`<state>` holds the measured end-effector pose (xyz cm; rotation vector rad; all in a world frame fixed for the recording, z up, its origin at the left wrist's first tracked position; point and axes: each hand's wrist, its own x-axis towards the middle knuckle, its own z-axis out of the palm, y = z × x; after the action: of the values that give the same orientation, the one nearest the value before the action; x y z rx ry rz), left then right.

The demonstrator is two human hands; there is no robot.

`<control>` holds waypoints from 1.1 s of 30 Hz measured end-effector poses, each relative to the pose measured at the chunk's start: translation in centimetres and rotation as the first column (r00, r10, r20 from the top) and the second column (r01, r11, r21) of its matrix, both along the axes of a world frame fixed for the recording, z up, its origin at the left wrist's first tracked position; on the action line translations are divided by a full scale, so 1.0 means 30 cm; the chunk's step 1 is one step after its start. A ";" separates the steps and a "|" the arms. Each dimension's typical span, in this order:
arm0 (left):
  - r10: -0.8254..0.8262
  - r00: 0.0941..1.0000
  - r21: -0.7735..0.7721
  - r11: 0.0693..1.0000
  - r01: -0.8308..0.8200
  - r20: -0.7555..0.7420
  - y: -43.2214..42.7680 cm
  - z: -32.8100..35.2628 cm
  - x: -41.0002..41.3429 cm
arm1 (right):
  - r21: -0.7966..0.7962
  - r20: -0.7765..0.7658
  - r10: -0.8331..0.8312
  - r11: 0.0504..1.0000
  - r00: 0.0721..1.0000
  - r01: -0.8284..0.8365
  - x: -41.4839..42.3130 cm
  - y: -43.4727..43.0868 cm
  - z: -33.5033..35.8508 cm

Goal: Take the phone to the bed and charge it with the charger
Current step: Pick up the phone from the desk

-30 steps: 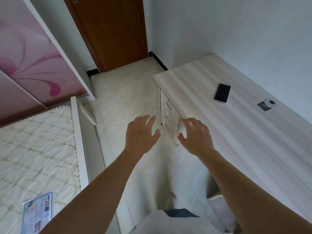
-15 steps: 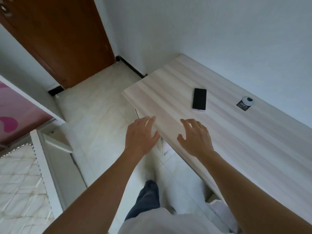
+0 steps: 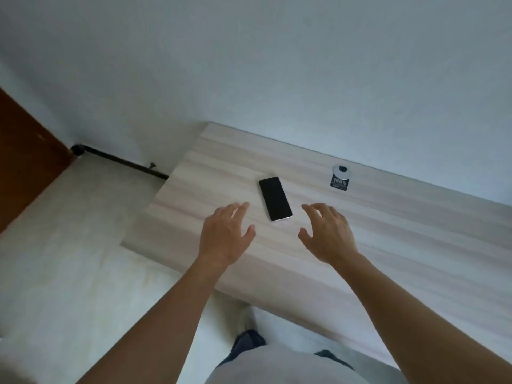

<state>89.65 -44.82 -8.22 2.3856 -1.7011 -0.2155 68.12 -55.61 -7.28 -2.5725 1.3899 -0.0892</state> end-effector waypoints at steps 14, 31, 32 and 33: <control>-0.120 0.977 0.144 0.979 0.147 -0.176 -0.357 -0.197 0.044 | 0.047 -0.066 -0.289 0.955 0.955 0.292 -0.125 -0.094 -0.131; 0.282 0.936 0.234 0.944 -0.231 -0.210 -0.594 -0.457 -0.034 | 0.206 -0.110 -0.082 0.973 0.991 0.104 -0.031 -0.327 -0.466; 0.295 0.933 0.231 0.941 -0.246 -0.209 -0.605 -0.465 -0.042 | 0.203 -0.113 -0.071 0.975 0.991 0.093 -0.032 -0.333 -0.481; 0.305 0.929 0.225 0.940 -0.258 -0.211 -0.616 -0.473 -0.050 | 0.200 -0.115 -0.065 0.976 0.991 0.087 -0.035 -0.337 -0.495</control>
<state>88.14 -63.29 -22.42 2.5786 -1.2613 -0.6236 67.05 -65.73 -22.14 -2.3866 1.4525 0.1741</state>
